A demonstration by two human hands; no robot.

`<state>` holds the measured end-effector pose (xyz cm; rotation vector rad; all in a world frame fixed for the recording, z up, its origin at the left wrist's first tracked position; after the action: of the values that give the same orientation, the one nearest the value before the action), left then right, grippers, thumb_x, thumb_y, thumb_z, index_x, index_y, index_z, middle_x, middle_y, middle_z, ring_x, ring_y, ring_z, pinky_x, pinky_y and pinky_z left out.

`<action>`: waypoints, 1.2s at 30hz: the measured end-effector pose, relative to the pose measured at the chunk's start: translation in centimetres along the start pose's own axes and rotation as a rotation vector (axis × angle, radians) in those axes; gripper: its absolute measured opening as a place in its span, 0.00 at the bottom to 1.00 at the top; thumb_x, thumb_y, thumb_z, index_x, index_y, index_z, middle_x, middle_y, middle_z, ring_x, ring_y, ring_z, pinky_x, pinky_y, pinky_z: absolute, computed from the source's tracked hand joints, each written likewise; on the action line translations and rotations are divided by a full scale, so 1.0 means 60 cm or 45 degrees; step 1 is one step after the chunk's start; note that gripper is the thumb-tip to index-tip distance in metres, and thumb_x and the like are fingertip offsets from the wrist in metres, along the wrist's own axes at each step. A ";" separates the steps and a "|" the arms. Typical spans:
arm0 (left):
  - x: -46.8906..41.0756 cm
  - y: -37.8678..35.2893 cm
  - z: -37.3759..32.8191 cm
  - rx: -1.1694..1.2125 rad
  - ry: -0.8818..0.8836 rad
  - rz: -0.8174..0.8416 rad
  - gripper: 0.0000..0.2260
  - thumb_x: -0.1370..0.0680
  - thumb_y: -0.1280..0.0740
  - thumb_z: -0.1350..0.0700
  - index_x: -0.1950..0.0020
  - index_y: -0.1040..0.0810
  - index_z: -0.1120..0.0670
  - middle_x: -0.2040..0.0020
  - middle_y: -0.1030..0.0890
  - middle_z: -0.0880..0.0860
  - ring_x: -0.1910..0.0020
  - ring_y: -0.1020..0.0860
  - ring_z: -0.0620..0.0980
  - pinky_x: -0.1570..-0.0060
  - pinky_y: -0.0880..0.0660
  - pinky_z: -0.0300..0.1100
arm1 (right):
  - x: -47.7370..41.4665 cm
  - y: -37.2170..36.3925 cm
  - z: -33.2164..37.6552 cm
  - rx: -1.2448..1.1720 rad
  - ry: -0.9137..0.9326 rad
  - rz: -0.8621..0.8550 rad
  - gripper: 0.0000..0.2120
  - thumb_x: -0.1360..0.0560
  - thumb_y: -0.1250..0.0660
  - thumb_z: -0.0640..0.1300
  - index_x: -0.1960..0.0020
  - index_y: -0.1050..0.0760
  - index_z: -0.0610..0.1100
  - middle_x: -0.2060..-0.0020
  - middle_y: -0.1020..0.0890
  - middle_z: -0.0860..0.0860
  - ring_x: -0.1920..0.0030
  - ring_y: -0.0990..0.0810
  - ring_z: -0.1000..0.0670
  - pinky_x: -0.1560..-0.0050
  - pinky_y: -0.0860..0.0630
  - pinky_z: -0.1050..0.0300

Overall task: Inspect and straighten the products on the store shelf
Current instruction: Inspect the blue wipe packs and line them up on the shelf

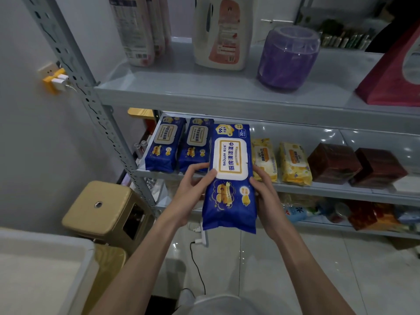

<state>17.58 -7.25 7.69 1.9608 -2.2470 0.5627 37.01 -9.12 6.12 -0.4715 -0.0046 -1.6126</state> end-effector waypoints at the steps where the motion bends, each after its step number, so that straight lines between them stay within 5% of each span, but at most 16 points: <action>1: 0.000 -0.001 -0.001 0.009 0.014 0.005 0.22 0.28 0.28 0.42 0.36 0.26 0.43 0.41 0.18 0.54 0.46 0.15 0.53 0.46 0.18 0.53 | -0.002 0.000 0.002 -0.016 -0.002 -0.001 0.25 0.27 0.30 0.53 0.31 0.28 0.59 0.40 0.16 0.51 0.45 0.13 0.50 0.55 0.16 0.52; 6: 0.000 -0.009 -0.008 0.075 0.041 0.088 0.24 0.27 0.28 0.42 0.32 0.25 0.42 0.37 0.18 0.52 0.42 0.16 0.51 0.48 0.19 0.49 | -0.015 0.002 0.007 -0.052 -0.033 -0.037 0.28 0.24 0.32 0.58 0.25 0.30 0.54 0.36 0.17 0.49 0.39 0.16 0.47 0.42 0.18 0.45; 11: -0.003 -0.018 -0.022 0.062 0.020 0.061 0.21 0.23 0.31 0.42 0.31 0.25 0.46 0.39 0.16 0.51 0.43 0.16 0.49 0.50 0.19 0.45 | -0.009 -0.005 0.014 -0.141 -0.114 -0.021 0.19 0.16 0.42 0.59 0.33 0.23 0.51 0.47 0.12 0.51 0.49 0.12 0.50 0.59 0.16 0.56; 17: -0.004 -0.019 -0.033 0.065 0.037 0.050 0.20 0.22 0.32 0.41 0.32 0.24 0.46 0.41 0.15 0.49 0.43 0.16 0.48 0.49 0.19 0.46 | -0.007 -0.013 0.026 -0.128 -0.088 -0.016 0.18 0.16 0.40 0.54 0.31 0.24 0.49 0.43 0.13 0.49 0.46 0.13 0.50 0.57 0.16 0.56; 23: -0.004 -0.012 -0.032 0.257 0.172 0.119 0.26 0.25 0.30 0.39 0.30 0.25 0.50 0.37 0.17 0.53 0.39 0.17 0.52 0.40 0.21 0.51 | -0.003 -0.026 0.046 0.026 0.029 0.097 0.22 0.15 0.40 0.47 0.21 0.33 0.55 0.34 0.18 0.52 0.37 0.17 0.49 0.39 0.18 0.45; 30: 0.003 -0.001 -0.019 0.459 0.317 0.073 0.29 0.31 0.27 0.41 0.31 0.25 0.48 0.40 0.15 0.53 0.41 0.17 0.54 0.44 0.21 0.51 | 0.003 -0.031 0.055 0.065 0.099 0.053 0.31 0.26 0.30 0.54 0.24 0.30 0.59 0.36 0.19 0.56 0.40 0.15 0.53 0.48 0.15 0.49; 36: 0.001 -0.007 -0.041 0.164 0.109 0.131 0.25 0.29 0.26 0.45 0.32 0.25 0.42 0.35 0.19 0.52 0.40 0.18 0.54 0.43 0.19 0.53 | 0.004 -0.020 0.045 0.070 -0.064 0.050 0.25 0.24 0.32 0.59 0.28 0.26 0.56 0.38 0.16 0.51 0.42 0.14 0.49 0.44 0.17 0.46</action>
<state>17.58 -6.54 10.05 1.8452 -2.3224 0.8071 36.68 -8.44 8.99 -0.4664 -0.0768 -1.5577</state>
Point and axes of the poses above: each hand's wrist, its own x-axis away from the middle knuckle, its own y-axis out of the back of the hand, z = x × y, the point moved 5 cm from there along -x, towards the middle knuckle
